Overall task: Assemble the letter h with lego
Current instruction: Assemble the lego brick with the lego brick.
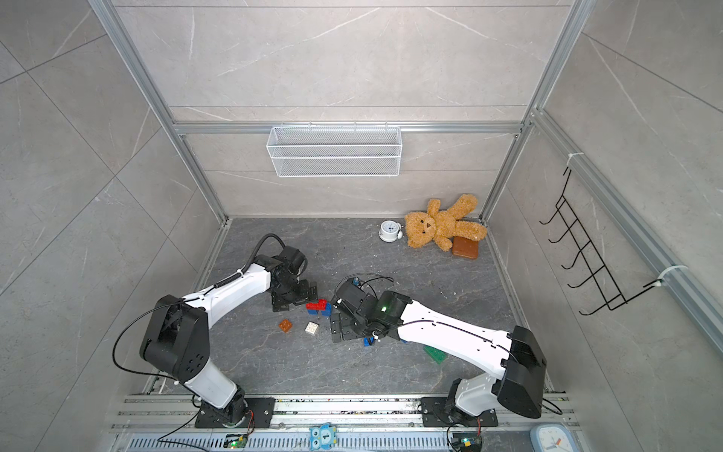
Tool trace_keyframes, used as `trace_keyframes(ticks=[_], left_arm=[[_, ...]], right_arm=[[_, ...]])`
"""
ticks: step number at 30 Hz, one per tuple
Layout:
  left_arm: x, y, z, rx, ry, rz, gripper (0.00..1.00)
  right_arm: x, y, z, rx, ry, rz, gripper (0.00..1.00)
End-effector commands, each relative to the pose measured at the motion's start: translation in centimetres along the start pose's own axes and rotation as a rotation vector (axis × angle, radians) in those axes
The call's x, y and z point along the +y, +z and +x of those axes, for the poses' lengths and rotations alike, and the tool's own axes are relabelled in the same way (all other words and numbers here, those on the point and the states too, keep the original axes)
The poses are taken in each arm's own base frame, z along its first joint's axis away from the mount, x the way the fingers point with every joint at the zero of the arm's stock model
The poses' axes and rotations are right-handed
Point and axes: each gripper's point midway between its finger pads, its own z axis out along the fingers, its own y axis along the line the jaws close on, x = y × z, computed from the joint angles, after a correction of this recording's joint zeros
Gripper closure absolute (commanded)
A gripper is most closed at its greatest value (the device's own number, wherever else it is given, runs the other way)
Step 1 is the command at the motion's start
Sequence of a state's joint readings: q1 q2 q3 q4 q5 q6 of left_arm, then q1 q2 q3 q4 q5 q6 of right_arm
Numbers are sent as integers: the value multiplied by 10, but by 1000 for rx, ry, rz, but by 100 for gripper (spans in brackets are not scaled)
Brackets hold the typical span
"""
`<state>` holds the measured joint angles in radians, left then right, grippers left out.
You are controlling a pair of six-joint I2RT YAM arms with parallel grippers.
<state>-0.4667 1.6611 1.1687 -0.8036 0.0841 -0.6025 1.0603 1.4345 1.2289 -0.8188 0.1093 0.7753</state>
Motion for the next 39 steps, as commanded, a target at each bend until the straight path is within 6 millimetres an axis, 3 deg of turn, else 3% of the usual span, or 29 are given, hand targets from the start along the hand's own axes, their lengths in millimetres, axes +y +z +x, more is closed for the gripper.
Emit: trace_keyframes(ticks=[1, 8, 15, 22, 27, 34, 39], left_arm=[[5, 7, 4, 23, 0, -19, 0], [15, 20, 13, 46, -4, -47, 1], [30, 35, 35, 91, -27, -68, 1], [33, 34, 36, 83, -24, -73, 1], [22, 16, 14, 35, 9, -67, 0], [-2, -47, -30, -133, 30, -1, 0], [-16, -79, -40, -201, 41, 54, 0]], right_arm=[[-4, 4, 2, 5, 9, 34, 0], [-6, 6, 5, 11, 9, 36, 0], [-9, 11, 10, 23, 12, 45, 0], [-9, 13, 11, 30, 10, 52, 0], [-10, 12, 9, 33, 3, 68, 0], [-20, 18, 17, 46, 38, 101, 1], [-21, 30, 22, 66, 56, 110, 2]])
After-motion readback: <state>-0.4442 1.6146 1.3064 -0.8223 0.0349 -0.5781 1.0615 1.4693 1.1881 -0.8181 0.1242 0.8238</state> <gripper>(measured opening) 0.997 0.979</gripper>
